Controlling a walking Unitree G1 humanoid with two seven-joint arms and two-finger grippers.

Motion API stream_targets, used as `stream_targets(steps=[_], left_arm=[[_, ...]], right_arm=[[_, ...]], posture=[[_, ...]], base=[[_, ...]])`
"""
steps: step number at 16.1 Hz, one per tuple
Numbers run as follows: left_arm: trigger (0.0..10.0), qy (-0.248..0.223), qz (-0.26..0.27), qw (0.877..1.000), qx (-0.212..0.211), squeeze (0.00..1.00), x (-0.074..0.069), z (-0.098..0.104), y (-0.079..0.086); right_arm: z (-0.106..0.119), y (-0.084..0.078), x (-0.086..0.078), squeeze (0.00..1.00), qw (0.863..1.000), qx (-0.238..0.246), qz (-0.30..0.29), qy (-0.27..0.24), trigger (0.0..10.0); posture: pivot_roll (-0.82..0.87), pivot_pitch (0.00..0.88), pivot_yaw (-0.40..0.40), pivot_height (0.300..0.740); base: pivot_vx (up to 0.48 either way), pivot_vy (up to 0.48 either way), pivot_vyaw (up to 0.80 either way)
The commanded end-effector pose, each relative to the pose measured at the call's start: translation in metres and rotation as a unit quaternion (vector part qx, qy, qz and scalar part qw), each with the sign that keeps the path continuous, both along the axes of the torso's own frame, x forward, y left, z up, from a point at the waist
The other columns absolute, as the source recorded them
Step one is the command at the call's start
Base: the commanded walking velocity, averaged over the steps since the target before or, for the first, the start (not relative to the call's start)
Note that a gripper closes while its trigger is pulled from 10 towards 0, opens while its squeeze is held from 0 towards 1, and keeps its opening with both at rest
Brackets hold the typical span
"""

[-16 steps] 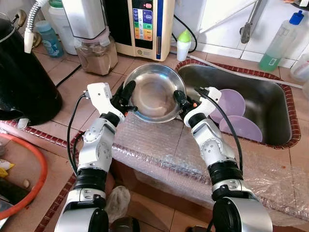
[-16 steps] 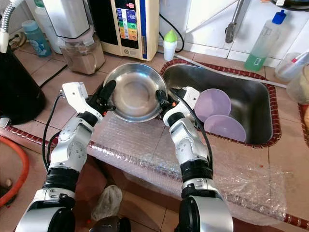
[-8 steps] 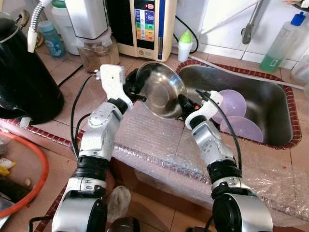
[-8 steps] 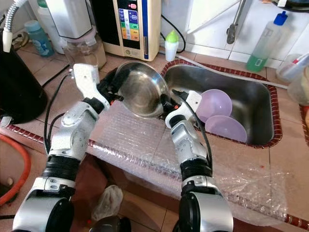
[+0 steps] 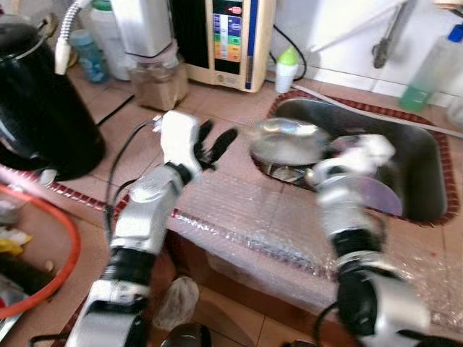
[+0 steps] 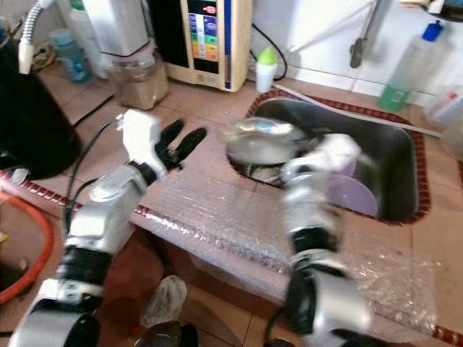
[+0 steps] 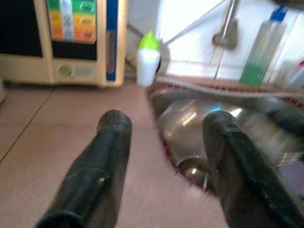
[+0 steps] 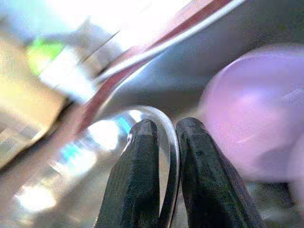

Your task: Kitchen organization

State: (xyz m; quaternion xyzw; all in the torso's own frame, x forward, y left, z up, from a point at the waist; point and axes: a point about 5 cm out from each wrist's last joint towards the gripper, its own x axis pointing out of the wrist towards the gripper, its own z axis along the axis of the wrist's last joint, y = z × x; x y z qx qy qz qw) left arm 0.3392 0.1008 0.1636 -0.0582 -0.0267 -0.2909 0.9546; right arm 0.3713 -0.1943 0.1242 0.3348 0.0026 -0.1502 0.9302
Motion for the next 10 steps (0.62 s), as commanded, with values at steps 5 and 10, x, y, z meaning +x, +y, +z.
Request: stream_targets(steps=[5,10], left_arm=[[10.0,0.005,-0.005,1.000,0.008,1.00,-0.004,-0.001,0.000],[10.0,0.057,-0.121,0.984,0.121,1.00,-0.033,-0.030,-0.004]], right_arm=[[0.006,0.010,0.006,0.00,1.000,0.005,-0.006,-0.001,0.0],[-0.002,-0.026,-0.003,0.00,0.972,-0.210,-0.074,0.076,0.0]], posture=[[0.07,0.019,0.030,0.740],[0.07,0.022,0.041,0.740]], base=[[0.000,0.000,0.00],[0.000,0.000,0.00]])
